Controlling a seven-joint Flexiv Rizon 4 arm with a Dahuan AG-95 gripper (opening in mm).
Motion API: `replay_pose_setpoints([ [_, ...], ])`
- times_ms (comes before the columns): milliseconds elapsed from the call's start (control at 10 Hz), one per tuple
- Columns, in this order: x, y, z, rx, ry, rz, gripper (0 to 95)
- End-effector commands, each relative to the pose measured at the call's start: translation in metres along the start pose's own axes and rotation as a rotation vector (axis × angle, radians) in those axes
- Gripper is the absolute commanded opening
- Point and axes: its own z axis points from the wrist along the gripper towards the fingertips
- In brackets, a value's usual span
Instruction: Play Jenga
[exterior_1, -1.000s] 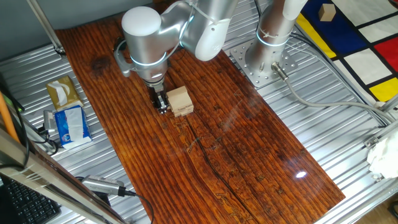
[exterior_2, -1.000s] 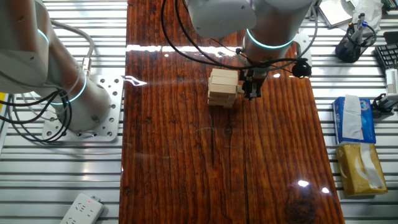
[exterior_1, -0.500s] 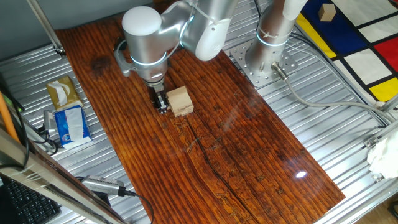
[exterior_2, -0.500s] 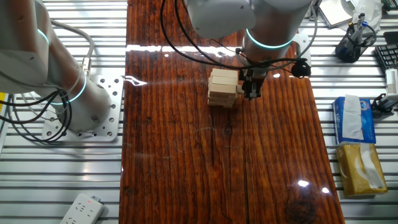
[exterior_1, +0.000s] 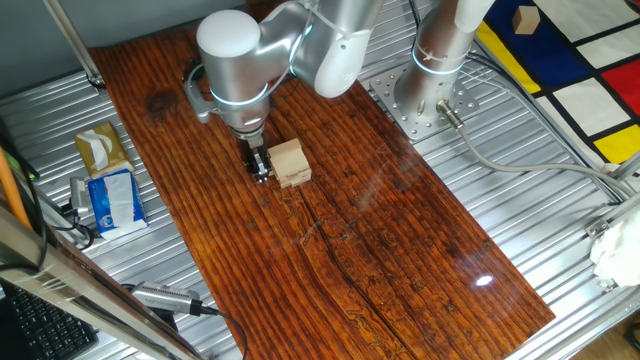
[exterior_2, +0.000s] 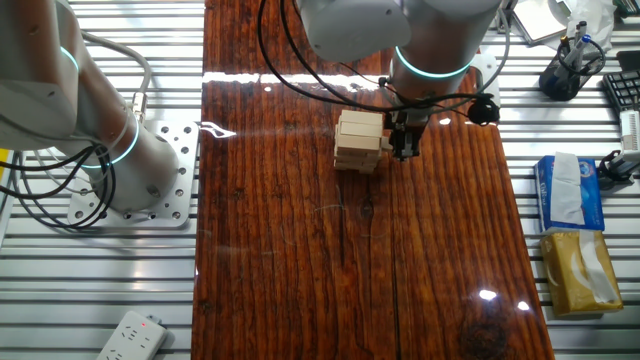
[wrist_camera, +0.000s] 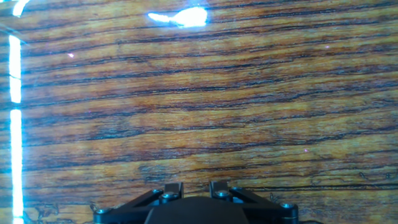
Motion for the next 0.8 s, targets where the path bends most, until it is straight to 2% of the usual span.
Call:
replay_pose_setpoints([
  [100,-0.0016,0.0002,-0.0002,-0.001,0.001,0.003,0.0],
  [800,-0.0082,0.0010,-0.0005,-0.001,0.003,0.006,0.0],
])
